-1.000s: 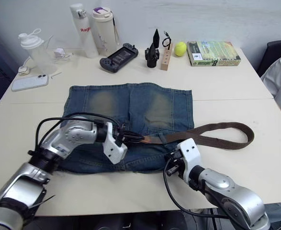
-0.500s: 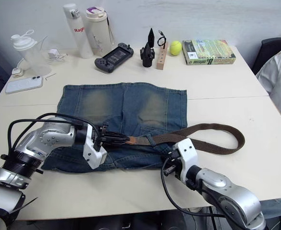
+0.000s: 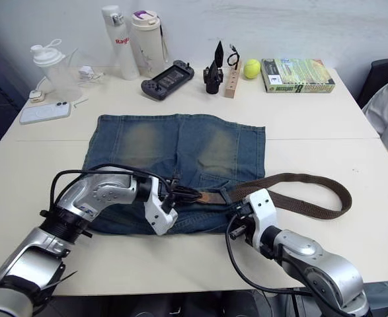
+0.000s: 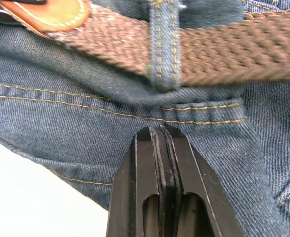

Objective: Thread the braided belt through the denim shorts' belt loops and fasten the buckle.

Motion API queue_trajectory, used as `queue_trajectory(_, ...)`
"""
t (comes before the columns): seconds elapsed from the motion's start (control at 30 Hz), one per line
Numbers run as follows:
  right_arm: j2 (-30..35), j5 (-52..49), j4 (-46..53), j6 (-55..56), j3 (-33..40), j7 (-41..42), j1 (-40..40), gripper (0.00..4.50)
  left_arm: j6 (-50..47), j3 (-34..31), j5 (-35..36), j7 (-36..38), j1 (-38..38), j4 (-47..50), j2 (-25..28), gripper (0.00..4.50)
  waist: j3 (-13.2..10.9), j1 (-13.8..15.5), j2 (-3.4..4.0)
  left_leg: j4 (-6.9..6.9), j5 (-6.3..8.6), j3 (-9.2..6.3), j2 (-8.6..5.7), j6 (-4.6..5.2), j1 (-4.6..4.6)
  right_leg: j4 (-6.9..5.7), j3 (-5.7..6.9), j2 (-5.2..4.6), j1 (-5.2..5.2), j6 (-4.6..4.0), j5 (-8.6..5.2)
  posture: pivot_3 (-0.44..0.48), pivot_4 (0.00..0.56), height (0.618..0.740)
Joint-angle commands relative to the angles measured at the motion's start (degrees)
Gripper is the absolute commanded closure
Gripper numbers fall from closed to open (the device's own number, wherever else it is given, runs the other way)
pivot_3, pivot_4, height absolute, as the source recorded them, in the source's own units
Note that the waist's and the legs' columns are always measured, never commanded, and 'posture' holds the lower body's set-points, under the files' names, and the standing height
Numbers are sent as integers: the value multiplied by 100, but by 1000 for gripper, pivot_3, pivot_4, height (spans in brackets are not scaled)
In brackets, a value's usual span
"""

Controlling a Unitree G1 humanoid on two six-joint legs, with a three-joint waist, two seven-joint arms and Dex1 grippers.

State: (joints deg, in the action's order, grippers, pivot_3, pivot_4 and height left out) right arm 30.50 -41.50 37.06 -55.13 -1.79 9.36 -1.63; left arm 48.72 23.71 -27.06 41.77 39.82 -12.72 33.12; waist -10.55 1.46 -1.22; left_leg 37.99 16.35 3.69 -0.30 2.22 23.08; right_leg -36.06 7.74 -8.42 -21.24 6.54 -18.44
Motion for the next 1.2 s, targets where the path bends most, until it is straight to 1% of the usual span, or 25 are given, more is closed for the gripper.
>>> queue_trajectory(0.03,-72,199,-229,-239,-12,-128,-119,4443,-83,152,-130,-169,133,-127,-250,4500,2,5,-1,0,0,0,0,0,0,0,0,-1,2,0,0,0,150,720)
queue_trajectory(0.2,-153,202,-184,-284,14,-162,-131,4443,-53,291,-585,-436,180,-336,-476,4500,7,9,-2,3,0,-3,-1,1,-2,1,1,-2,7,1,1,0,150,720)
queue_trajectory(0.4,-268,299,-226,-310,-9,-149,-55,4443,4,389,-1158,-1091,201,-498,-686,4500,34,10,4,4,3,-6,-1,5,-5,5,-3,-5,15,2,1,0,150,720)
queue_trajectory(0.57,-334,363,-262,-300,-60,-132,-9,4443,143,518,-1339,-1375,167,-672,-744,4500,52,8,19,4,4,-7,-1,6,-5,6,-3,-6,16,2,1,0,150,720)
queue_trajectory(0.67,-356,417,-283,-286,-81,-102,9,4443,34,487,-1051,-1376,79,-806,-842,4500,78,8,27,4,5,-7,-1,8,-6,8,-3,-8,19,2,1,0,150,720)
queue_trajectory(0.7,-359,424,-277,-295,-80,-98,20,4443,-126,408,-790,-1279,30,-847,-891,4500,86,8,27,4,5,-7,-1,9,-7,8,-1,-8,20,2,1,0,150,720)
queue_trajectory(0.77,-356,431,-258,-313,-74,-92,26,4443,-299,292,-498,-1193,37,-888,-934,4500,91,6,30,4,7,-8,-1,10,-9,10,-3,-9,22,2,1,0,150,720)
queue_trajectory(0.83,-344,457,-259,-305,-69,-62,2,4443,-983,170,306,-693,-98,-695,-1150,4500,92,6,31,4,8,-9,-1,10,-9,10,-7,-12,21,2,1,0,150,720)
queue_trajectory(0.87,-344,471,-263,-303,-72,-51,-2,4443,-1083,221,507,-478,-147,-578,-1172,4500,92,5,32,4,9,-10,-1,11,-9,10,-8,-12,22,2,1,0,150,720)
queue_trajectory(0.97,-355,492,-267,-314,-86,-35,12,4443,-885,419,309,-325,-190,-466,-1096,4500,92,1,32,6,9,-13,-1,10,-7,12,-11,-12,22,2,1,0,150,720)
queue_trajectory(1.03,-372,507,-266,-320,-114,-42,29,4443,-996,384,377,-283,-245,-402,-1106,4500,93,-2,33,6,10,-12,-1,9,-8,13,-10,-10,23,2,1,0,150,720)
queue_trajectory(1.13,-401,498,-237,-357,-122,-50,71,4443,-762,266,133,-343,-189,-348,-762,4500,93,-4,33,6,10,-12,-1,9,-8,13,-9,-10,23,2,1,0,150,720)
queue_trajectory(1.2,-414,518,-230,-365,-129,-42,66,4443,-632,163,162,-313,-153,-307,-521,4500,92,-18,35,5,11,-11,1,6,-8,13,-9,-10,20,2,1,0,150,720)
